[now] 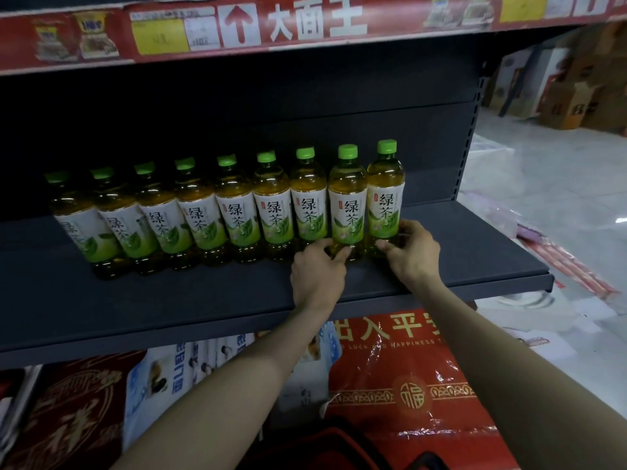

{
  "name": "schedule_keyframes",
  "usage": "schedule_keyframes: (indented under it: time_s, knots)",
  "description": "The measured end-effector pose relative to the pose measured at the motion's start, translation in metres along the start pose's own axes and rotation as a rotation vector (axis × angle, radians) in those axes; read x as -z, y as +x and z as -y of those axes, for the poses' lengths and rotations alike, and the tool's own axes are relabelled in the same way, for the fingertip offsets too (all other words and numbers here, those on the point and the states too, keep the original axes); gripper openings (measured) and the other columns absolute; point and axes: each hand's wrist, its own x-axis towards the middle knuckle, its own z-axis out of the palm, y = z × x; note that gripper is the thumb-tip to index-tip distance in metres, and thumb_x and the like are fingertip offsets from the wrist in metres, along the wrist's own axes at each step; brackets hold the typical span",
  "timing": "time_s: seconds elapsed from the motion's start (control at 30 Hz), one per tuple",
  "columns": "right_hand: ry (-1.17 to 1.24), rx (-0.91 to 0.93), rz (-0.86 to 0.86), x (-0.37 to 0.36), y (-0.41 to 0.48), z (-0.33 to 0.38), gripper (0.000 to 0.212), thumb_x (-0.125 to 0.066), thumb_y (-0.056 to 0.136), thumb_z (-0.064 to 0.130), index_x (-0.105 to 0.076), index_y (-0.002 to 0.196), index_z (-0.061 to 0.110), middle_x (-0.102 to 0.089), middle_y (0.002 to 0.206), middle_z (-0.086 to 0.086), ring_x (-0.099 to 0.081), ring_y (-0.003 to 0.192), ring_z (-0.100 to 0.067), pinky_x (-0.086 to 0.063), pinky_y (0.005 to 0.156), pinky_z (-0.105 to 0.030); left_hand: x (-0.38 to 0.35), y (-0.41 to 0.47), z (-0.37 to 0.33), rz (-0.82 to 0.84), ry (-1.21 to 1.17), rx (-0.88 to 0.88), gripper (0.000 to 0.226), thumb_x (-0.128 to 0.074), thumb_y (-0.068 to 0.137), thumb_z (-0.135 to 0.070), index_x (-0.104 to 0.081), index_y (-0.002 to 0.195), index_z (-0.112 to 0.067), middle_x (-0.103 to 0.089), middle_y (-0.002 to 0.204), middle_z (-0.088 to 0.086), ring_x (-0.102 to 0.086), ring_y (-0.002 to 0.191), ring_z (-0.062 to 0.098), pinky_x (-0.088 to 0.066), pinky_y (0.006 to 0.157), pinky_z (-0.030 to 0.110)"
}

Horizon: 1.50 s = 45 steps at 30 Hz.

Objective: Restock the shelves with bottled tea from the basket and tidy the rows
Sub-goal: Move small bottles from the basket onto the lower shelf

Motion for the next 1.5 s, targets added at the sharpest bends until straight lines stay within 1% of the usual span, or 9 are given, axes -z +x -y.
schedule_keyframes:
  time_s: [0.1,0.33,0.53,0.97,1.1,1.23,1.37,1.43,1.5]
  knots:
    - [-0.024,-0.017,0.021,0.0,-0.001,-0.003,0.052,-0.079,0.091,0.027,-0.062,0.137,0.011,-0.071,0.127,-0.006,-0.066,0.119,-0.024,-0.05,0.097,-0.032,-0.002,-0.002,0.003,0.041,0.06,-0.074,0.038,-0.07,0.096,-0.046,-0.074,0.124,-0.021,-0.076,0.092,0.007,-0.07,0.099,0.032,-0.058,0.086,0.044]
    - [-0.045,-0.043,-0.012,-0.002,-0.003,-0.002,0.052,-0.078,0.091,0.034,-0.062,0.137,0.015,-0.072,0.125,-0.004,-0.067,0.117,-0.024,-0.051,0.093,-0.033,-0.007,-0.001,-0.001,0.069,0.271,-0.124,0.038,-0.062,0.101,-0.046,-0.07,0.124,-0.017,-0.073,0.11,0.012,-0.066,0.108,0.036,-0.052,0.084,0.043]
    - [-0.107,-0.079,0.002,-0.003,-0.003,0.003,0.053,-0.072,0.093,0.047,-0.058,0.14,0.029,-0.068,0.134,0.004,-0.063,0.124,-0.025,-0.052,0.099,-0.044,-0.012,0.007,-0.005,0.066,0.27,-0.117,0.031,-0.064,0.101,-0.039,-0.072,0.107,-0.009,-0.07,0.107,0.016,-0.066,0.103,0.038,-0.055,0.081,0.044]
    - [-0.226,-0.062,0.079,-0.004,-0.007,0.006,0.056,-0.065,0.097,0.049,-0.049,0.147,0.03,-0.065,0.139,0.0,-0.06,0.127,-0.029,-0.05,0.099,-0.046,-0.013,0.01,-0.002,0.049,0.183,-0.106,0.029,-0.065,0.1,-0.037,-0.073,0.116,-0.015,-0.073,0.11,0.011,-0.067,0.106,0.033,-0.055,0.086,0.038]
    - [-0.259,-0.024,0.139,-0.001,-0.017,0.014,0.051,-0.068,0.095,0.044,-0.05,0.139,0.025,-0.065,0.135,-0.005,-0.06,0.126,-0.032,-0.052,0.1,-0.048,-0.002,0.004,-0.003,0.051,0.062,-0.097,0.028,-0.066,0.1,-0.03,-0.074,0.119,-0.011,-0.076,0.106,0.01,-0.068,0.107,0.029,-0.044,0.086,0.024]
    - [-0.202,-0.012,0.14,0.007,-0.035,0.016,0.042,-0.067,0.097,0.032,-0.056,0.134,0.016,-0.067,0.131,-0.01,-0.061,0.124,-0.032,-0.051,0.104,-0.046,0.015,-0.009,-0.003,0.121,-0.022,-0.112,0.033,-0.067,0.1,-0.022,-0.07,0.126,-0.002,-0.078,0.083,0.012,-0.074,0.095,0.024,-0.05,0.091,0.021]
    - [-0.138,0.004,0.131,0.019,-0.078,0.021,0.046,-0.064,0.101,0.024,-0.054,0.143,0.007,-0.063,0.139,-0.014,-0.059,0.128,-0.031,-0.049,0.108,-0.041,0.036,-0.034,-0.007,0.16,-0.153,-0.131,0.044,-0.068,0.101,-0.021,-0.062,0.143,-0.011,-0.074,0.067,0.007,-0.068,0.069,0.005,-0.039,0.071,-0.005]
    - [-0.149,0.018,0.145,0.025,-0.102,0.02,0.05,-0.065,0.101,0.024,-0.053,0.146,0.006,-0.063,0.139,-0.014,-0.061,0.128,-0.03,-0.05,0.109,-0.04,0.046,-0.053,-0.008,0.196,-0.173,-0.16,0.043,-0.069,0.1,-0.021,-0.064,0.141,-0.012,-0.076,0.071,0.003,-0.065,0.067,-0.004,-0.04,0.077,-0.006]
    - [-0.171,0.036,0.18,0.033,-0.13,0.02,0.044,-0.067,0.099,0.022,-0.06,0.14,0.008,-0.068,0.133,-0.011,-0.065,0.123,-0.026,-0.051,0.103,-0.032,0.057,-0.075,-0.009,0.249,-0.178,-0.159,0.039,-0.072,0.097,-0.021,-0.069,0.136,-0.013,-0.081,0.085,-0.004,-0.07,0.081,-0.006,-0.05,0.089,0.006]
